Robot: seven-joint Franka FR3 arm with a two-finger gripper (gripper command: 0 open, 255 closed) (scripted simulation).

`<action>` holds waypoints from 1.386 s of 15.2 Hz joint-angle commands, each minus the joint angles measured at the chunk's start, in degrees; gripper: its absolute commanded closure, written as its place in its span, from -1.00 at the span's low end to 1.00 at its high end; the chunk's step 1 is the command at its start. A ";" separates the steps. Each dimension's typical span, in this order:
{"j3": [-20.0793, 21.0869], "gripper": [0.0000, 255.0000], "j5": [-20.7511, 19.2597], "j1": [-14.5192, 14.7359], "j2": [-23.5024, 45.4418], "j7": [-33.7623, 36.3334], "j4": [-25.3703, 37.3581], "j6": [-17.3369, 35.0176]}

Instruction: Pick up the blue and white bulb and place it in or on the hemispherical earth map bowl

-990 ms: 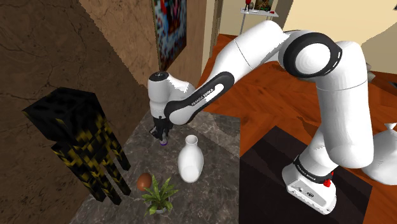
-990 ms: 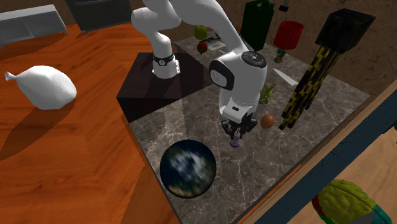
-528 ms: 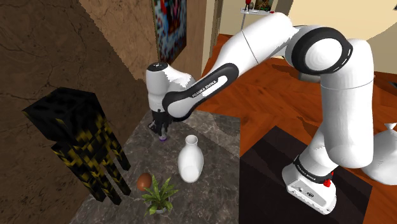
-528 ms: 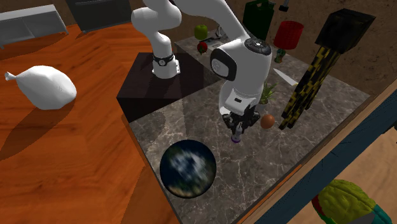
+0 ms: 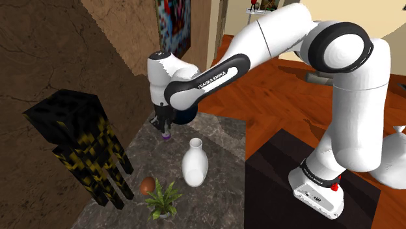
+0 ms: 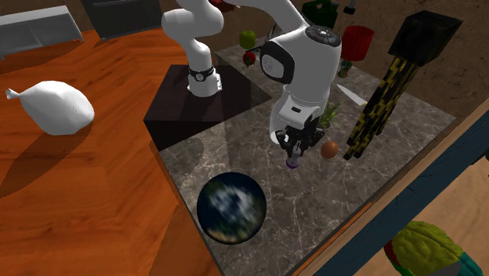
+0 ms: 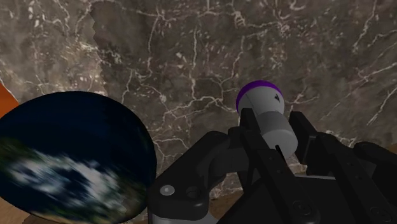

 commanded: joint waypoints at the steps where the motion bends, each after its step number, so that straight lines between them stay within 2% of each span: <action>1: 0.19 1.00 0.36 -0.10 -0.62 -0.27 0.67 -1.27; 21: 1.57 1.00 3.29 -0.69 -6.11 -2.37 8.59 -14.27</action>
